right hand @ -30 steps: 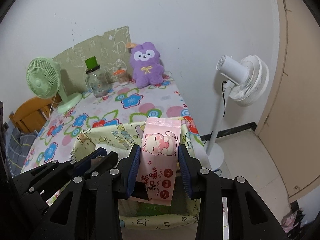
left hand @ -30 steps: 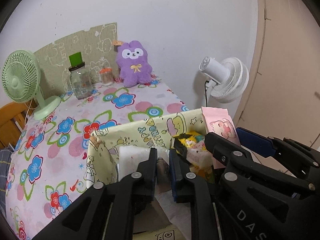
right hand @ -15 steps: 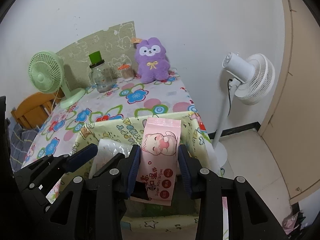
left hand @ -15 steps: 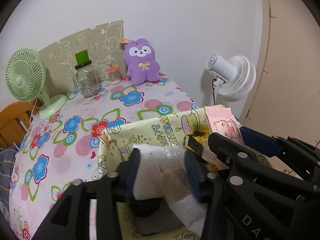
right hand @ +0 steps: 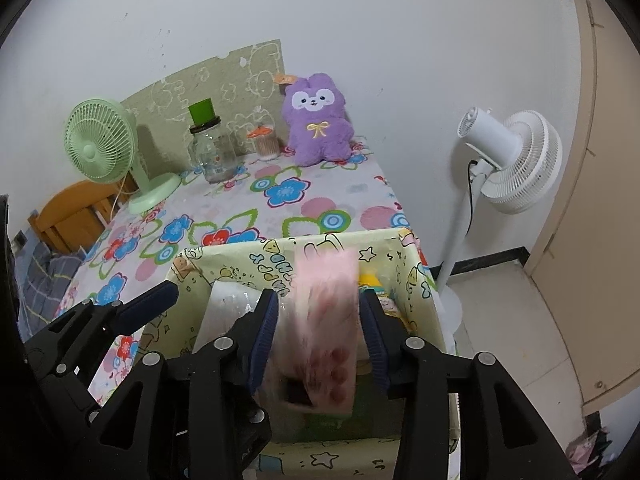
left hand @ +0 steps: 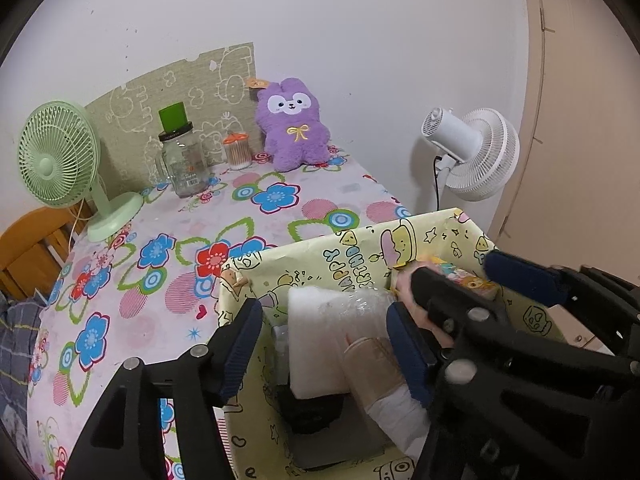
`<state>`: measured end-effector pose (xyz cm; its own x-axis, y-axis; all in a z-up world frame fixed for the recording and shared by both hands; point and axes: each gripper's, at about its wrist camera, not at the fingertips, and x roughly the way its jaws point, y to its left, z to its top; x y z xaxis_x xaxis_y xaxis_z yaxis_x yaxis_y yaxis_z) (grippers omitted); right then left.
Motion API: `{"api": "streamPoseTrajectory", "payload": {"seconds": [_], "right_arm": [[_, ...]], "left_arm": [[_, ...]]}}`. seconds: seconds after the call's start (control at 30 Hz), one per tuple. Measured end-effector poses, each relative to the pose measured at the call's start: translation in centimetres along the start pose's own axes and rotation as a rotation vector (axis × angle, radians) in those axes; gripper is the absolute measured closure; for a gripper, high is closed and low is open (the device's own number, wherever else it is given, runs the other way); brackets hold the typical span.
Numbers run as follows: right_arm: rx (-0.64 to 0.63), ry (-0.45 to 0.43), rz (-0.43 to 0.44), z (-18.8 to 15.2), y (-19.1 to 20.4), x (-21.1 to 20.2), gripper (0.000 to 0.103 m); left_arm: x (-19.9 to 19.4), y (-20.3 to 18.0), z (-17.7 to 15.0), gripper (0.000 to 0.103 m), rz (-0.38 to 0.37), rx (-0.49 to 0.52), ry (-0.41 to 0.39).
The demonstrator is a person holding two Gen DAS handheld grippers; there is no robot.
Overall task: Organize soft objects
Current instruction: 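Lower white bundle into box with left tool while right lowers pink packet in, then open both tools and push the items down inside the box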
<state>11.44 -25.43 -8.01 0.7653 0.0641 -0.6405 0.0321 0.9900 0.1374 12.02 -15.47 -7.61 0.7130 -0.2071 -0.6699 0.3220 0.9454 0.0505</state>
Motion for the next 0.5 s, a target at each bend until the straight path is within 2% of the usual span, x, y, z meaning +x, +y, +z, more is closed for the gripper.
{"api": "streamPoseTrajectory", "payload": {"seconds": [0.03,0.1,0.5], "right_arm": [[0.002,-0.005,-0.003,0.0,0.0,-0.2,0.033],[-0.004,-0.025,-0.004,0.0,0.0,-0.7,0.029],[-0.006,-0.064,-0.01,0.0,0.5,-3.3,0.026]], "left_arm": [[-0.1,0.1,0.0,0.029,-0.002,-0.007,-0.005],[-0.5,0.2,0.1,0.028,-0.003,-0.013,-0.016],[-3.0,-0.2,0.1,0.022,-0.011,-0.002,-0.054]]}}
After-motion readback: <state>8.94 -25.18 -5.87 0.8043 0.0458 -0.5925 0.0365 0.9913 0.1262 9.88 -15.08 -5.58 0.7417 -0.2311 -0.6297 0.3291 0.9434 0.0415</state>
